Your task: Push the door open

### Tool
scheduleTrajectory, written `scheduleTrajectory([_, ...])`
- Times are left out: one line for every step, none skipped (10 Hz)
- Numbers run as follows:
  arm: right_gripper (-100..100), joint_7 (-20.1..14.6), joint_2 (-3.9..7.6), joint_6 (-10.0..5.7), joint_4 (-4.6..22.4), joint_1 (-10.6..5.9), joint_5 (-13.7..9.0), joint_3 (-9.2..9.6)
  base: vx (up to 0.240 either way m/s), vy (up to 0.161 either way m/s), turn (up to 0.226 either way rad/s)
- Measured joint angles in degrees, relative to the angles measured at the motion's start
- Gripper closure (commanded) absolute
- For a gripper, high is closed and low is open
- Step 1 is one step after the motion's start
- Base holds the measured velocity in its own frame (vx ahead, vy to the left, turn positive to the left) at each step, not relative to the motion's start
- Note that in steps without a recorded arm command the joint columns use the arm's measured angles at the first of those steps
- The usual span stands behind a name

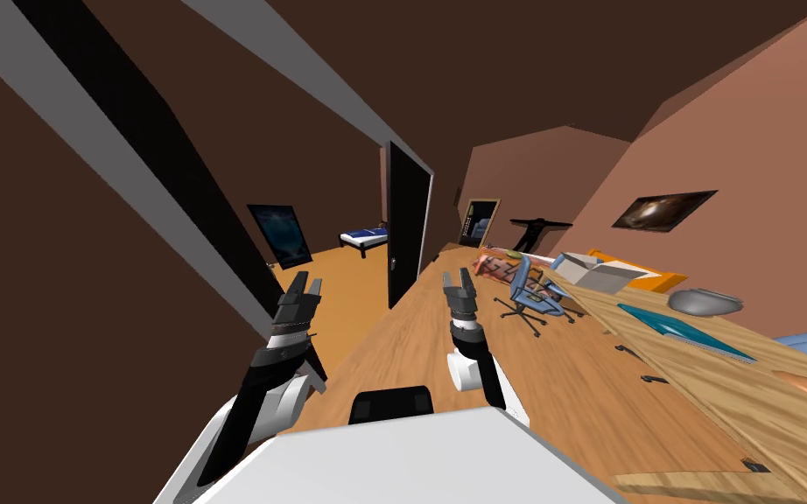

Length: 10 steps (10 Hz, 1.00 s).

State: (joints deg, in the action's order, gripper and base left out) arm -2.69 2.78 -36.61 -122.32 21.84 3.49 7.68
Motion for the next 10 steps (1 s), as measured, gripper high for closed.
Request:
scheduleTrajectory([-100,0.1,0.05,-0.04,0.6,0.18,0.2,1.29,0.143,-0.036,-0.021])
scheduleTrajectory([-100,-0.1,0.44,-0.16,1.4,-0.13,0.0,1.71,0.11,-0.024,-0.018])
scheduleTrajectory([-100,-0.3,0.66,-0.39,2.4,-0.5,-0.1,2.18,0.091,-0.012,-0.017])
scheduleTrajectory([-100,-0.3,0.75,-0.55,3.4,-0.94,-0.1,2.8,0.122,-0.015,-0.042])
scheduleTrajectory([-100,-0.4,0.92,-0.67,4.8,-1.49,-0.1,3.84,0.134,-0.019,-0.028])
scheduleTrajectory([-100,-0.5,1.12,-1.04,6.0,-1.69,-0.1,4.81,0.123,-0.034,-0.017])
scheduleTrajectory([-100,-0.7,1.44,-1.26,6.9,-1.92,-0.2,5.45,0.109,-0.03,-0.019])
scheduleTrajectory([-100,-0.8,1.56,-1.18,7.8,-2.57,-0.3,6.03,0.098,-0.019,-0.022])
scheduleTrajectory([-100,-0.9,1.8,-1.15,8.5,-2.75,-0.3,6.68,0.085,-0.015,-0.02])
scheduleTrajectory([-100,-1.1,2.04,-1.52,9.6,-2.99,-0.4,7.33,0.095,-0.018,-0.02])
